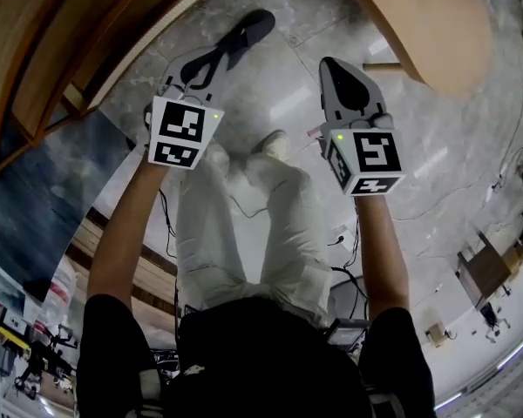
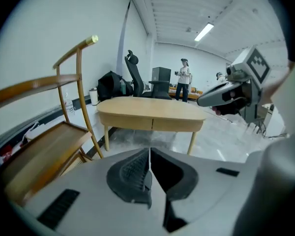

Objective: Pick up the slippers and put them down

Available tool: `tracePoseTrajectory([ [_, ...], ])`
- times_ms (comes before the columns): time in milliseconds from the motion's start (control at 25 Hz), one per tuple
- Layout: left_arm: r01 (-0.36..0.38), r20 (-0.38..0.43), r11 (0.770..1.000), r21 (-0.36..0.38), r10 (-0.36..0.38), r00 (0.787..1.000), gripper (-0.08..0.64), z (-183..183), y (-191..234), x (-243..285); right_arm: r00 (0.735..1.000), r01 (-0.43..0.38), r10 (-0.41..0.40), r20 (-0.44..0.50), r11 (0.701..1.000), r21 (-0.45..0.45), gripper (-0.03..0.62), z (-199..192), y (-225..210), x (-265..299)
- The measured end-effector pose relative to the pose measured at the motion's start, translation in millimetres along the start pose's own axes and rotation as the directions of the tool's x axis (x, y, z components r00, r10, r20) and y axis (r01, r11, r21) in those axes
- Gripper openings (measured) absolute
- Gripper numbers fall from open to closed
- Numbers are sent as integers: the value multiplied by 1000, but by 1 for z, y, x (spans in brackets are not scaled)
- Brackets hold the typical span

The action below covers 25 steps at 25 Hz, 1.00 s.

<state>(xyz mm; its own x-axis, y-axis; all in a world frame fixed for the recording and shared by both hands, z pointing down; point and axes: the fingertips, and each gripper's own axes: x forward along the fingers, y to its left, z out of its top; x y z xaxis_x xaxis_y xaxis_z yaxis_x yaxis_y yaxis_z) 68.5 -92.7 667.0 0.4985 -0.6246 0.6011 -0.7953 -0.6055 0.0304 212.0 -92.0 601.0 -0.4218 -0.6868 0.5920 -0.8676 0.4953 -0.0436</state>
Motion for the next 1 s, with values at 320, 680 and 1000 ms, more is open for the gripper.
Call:
tracePoseTrajectory([
  [320,-38,79,999,-34,41,996,9,124,-4,-99,999,-17,18,39,1000,-11,0,106,11,-78],
  [680,-80,142,993,-85,92,986,8,226,-4,-193,996,-7,13,94,998,-65,0,208,21,-156],
  [1000,-104,206,991,-82,119,971,8,293,-15,-254,987,23,-9,158,996,-91,0,268,29,-215],
])
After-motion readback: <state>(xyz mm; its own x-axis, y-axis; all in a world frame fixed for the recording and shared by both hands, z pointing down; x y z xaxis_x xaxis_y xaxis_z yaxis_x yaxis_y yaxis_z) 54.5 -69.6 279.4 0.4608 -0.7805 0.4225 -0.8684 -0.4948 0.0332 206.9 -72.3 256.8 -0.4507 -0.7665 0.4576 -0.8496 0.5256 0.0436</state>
